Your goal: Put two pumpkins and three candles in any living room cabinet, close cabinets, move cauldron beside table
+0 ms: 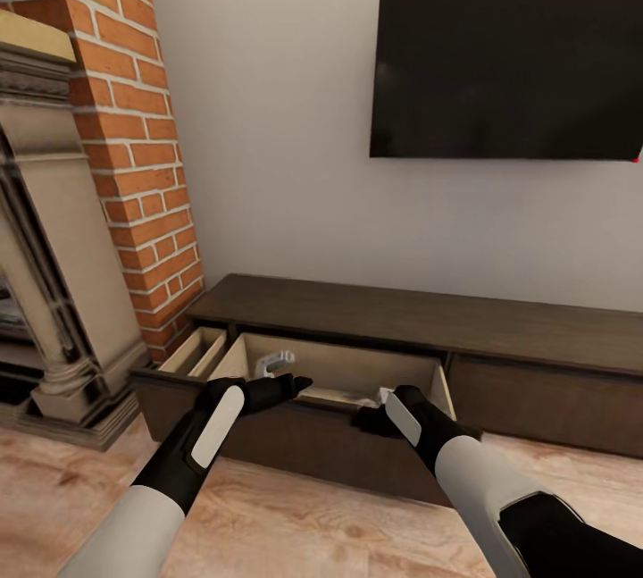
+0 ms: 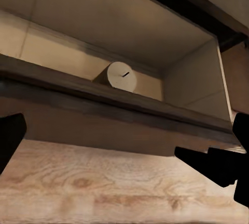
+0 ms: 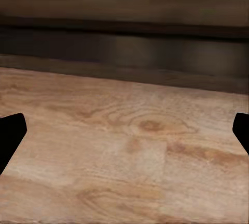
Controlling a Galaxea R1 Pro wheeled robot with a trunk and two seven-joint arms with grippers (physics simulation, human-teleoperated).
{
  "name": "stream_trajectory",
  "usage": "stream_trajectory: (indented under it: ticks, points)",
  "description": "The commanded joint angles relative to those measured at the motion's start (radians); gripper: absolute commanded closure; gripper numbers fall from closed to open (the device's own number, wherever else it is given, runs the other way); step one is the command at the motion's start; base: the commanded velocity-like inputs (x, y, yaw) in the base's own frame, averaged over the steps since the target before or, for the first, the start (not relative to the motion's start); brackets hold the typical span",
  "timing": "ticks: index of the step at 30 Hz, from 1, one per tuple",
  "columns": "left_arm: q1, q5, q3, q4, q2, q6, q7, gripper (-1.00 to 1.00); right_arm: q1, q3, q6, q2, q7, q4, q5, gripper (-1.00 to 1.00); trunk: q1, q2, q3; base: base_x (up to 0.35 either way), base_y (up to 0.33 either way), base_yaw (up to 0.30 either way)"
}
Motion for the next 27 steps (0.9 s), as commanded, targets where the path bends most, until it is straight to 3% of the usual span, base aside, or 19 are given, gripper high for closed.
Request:
stream_trajectory:
  ticks: [1, 17, 27]
  points:
    - [0.000, 0.010, -0.001, -0.001, 0.000, 0.003, 0.009, -1.00, 0.000, 0.010, 0.003, -0.001, -0.008, -0.002, -0.011, -1.00, -0.001, 0.000, 0.000, -0.297, -0.086, 0.207]
    - [-0.001, 0.010, 0.000, -0.001, 0.000, 0.003, 0.010, -1.00, 0.000, 0.040, 0.002, -0.001, -0.008, -0.002, -0.011, -1.00, -0.001, 0.000, 0.018, -0.288, -0.083, 0.208]
    - [-0.001, 0.010, 0.000, 0.000, 0.000, 0.003, 0.010, -1.00, 0.000, 0.040, 0.002, 0.000, -0.008, -0.002, -0.011, -1.00, -0.001, 0.000, 0.026, -0.035, -0.010, 0.236]
